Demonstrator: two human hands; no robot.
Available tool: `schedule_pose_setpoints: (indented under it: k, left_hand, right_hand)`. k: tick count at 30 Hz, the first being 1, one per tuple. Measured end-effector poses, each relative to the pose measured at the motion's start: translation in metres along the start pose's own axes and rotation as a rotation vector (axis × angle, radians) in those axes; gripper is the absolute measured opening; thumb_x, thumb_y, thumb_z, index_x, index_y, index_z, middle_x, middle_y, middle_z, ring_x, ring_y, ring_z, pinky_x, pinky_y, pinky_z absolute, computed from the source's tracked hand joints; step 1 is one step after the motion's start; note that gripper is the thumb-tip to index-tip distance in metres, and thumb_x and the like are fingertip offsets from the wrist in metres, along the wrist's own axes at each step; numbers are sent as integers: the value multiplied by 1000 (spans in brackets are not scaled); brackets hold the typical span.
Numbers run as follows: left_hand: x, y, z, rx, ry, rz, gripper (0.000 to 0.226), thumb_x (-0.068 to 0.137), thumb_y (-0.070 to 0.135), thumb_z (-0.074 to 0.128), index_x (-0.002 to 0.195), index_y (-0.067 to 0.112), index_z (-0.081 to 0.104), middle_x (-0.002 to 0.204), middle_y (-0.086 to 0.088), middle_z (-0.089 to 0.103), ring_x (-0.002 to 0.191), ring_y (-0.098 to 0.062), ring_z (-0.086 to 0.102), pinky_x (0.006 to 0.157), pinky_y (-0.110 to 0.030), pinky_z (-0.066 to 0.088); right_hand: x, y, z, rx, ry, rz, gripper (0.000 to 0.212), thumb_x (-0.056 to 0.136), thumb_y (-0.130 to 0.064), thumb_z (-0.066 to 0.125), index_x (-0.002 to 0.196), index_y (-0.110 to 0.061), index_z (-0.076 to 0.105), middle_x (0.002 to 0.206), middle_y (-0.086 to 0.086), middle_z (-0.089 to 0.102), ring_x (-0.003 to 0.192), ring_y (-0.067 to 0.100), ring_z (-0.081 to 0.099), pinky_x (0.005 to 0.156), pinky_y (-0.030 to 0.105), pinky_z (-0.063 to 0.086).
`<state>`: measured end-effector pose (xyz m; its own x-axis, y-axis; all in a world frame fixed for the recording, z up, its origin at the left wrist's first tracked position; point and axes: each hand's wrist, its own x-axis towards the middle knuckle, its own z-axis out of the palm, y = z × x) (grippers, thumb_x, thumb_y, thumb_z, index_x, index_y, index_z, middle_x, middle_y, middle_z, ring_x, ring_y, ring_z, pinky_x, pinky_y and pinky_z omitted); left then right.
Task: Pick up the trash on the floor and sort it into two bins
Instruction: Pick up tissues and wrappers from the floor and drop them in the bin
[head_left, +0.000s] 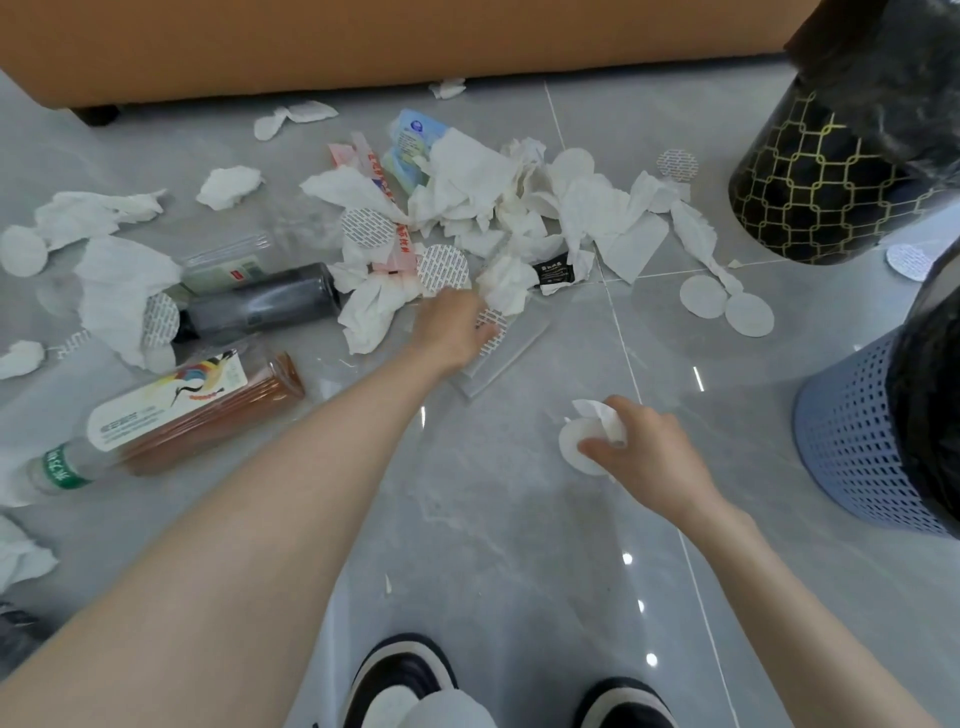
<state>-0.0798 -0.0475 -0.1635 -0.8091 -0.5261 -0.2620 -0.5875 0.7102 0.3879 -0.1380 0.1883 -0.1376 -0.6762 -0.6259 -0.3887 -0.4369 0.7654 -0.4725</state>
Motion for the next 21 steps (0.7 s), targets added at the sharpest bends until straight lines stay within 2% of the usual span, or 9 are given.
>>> schedule_pose_setpoints:
  k: [1, 3, 6, 8, 11, 13, 15, 18, 21]
  left_hand:
    - [-5, 3, 4, -15, 25, -1, 24, 93, 29, 55, 81, 8, 53, 95, -16, 61, 97, -34, 56, 70, -36, 39]
    - [-15, 7, 11, -91, 79, -4, 24, 93, 23, 55, 75, 8, 51, 88, -18, 62, 89, -35, 58, 67, -36, 39]
    - [-25, 8, 15, -306, 180, -18, 14, 91, 21, 59, 101, 11, 60, 104, -8, 66, 97, -27, 60, 78, -34, 45]
    - [-32, 15, 12, -425, 208, -38, 29, 88, 22, 64, 116, 19, 54, 110, -4, 65, 102, -22, 60, 81, -30, 44]
    - [-36, 24, 1, -530, 200, -61, 54, 83, 28, 70, 130, 22, 44, 105, -13, 66, 101, -25, 59, 83, -32, 44]
    - [-36, 32, -14, -544, 203, -32, 47, 80, 28, 73, 124, 19, 56, 105, -8, 69, 101, -21, 62, 88, -31, 47]
    - [-36, 45, -31, -549, 223, 20, 28, 80, 25, 74, 105, 15, 70, 98, 1, 72, 94, -13, 66, 83, -23, 49]
    - [-38, 67, -55, -634, 214, 48, 18, 79, 21, 75, 95, 14, 74, 89, 5, 72, 79, -3, 64, 72, -12, 47]
    - [-41, 104, -84, -633, 210, 123, 19, 78, 21, 75, 95, 14, 74, 87, 3, 72, 77, -6, 63, 72, -18, 47]
  right_hand:
    - [-1, -1, 0, 8, 9, 6, 21, 84, -29, 64, 78, -27, 44, 68, -7, 49, 73, 26, 50, 58, 31, 36]
    - [-4, 0, 0, 28, 26, 15, 26, 83, -28, 63, 71, -26, 41, 65, -7, 50, 69, 25, 51, 54, 30, 34]
    - [-8, 0, -2, 109, 45, 10, 23, 82, -27, 65, 73, -26, 44, 65, -6, 52, 66, 22, 51, 51, 31, 36]
    - [-10, -1, -7, 175, 65, 10, 17, 82, -24, 67, 79, -22, 51, 68, -6, 54, 66, 14, 51, 50, 24, 38]
    - [-14, -4, -23, 302, 125, 33, 13, 83, -19, 68, 87, -15, 57, 73, -7, 58, 65, 5, 52, 49, 12, 40]
    - [-16, -8, -38, 381, 176, 44, 13, 82, -19, 69, 91, -16, 60, 77, -5, 62, 70, 8, 55, 53, 11, 40]
    - [-19, -12, -58, 481, 223, 49, 17, 82, -19, 70, 97, -21, 62, 83, -8, 65, 78, 11, 59, 62, 17, 44]
    - [-24, -17, -88, 601, 284, 21, 21, 82, -19, 71, 98, -25, 60, 86, -13, 64, 79, 2, 59, 69, 21, 47]
    - [-35, -17, -126, 681, 353, -1, 20, 84, -20, 71, 102, -21, 63, 90, -7, 67, 81, 4, 61, 71, 22, 48]
